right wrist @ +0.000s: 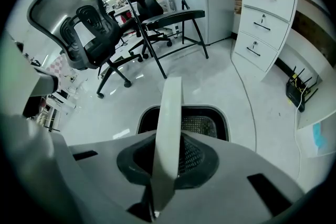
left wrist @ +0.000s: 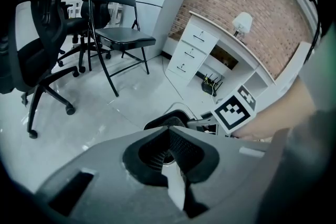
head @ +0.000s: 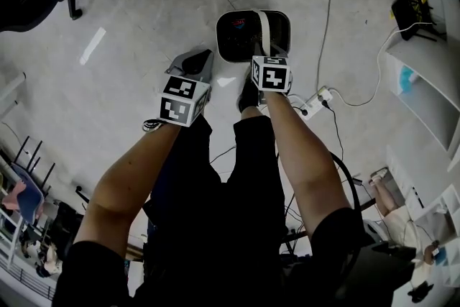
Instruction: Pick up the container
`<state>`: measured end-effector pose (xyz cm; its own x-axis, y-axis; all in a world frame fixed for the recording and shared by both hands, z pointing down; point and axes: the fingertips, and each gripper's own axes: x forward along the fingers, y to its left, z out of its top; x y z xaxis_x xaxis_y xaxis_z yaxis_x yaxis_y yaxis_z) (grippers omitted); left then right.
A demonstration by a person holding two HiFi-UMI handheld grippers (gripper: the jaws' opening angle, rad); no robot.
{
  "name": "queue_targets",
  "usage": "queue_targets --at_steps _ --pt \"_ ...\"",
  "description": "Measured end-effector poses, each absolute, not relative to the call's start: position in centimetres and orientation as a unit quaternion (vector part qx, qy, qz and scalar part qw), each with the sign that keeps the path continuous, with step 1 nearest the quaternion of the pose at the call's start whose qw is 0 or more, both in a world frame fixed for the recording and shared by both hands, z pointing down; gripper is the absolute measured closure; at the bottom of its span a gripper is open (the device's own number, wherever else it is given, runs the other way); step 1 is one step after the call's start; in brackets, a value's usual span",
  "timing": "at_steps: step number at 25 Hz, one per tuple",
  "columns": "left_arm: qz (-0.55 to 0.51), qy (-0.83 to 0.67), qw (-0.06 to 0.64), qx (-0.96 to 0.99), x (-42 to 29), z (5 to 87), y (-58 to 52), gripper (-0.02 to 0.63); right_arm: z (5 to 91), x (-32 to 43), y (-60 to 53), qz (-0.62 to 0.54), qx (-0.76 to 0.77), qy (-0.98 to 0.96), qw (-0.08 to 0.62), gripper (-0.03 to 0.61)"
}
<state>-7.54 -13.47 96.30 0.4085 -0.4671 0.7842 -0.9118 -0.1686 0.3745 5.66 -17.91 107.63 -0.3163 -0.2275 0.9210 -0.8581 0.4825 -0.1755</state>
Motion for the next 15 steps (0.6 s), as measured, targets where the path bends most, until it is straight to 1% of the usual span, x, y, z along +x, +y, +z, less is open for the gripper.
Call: queue_targets --at_steps 7,11,15 --pt "0.244 -0.48 0.428 0.726 -6.9 93.6 -12.3 0.602 105.5 5.9 -16.9 0.36 0.36 -0.735 0.447 0.543" --pt "0.22 -0.493 0.424 0.727 -7.4 91.5 -12.6 0.601 102.6 6.2 -17.1 0.362 0.362 -0.742 0.432 0.543" --pt "0.219 -0.494 0.422 0.728 -7.3 88.8 -12.8 0.602 99.0 6.6 -17.2 0.362 0.368 -0.747 0.419 0.543"
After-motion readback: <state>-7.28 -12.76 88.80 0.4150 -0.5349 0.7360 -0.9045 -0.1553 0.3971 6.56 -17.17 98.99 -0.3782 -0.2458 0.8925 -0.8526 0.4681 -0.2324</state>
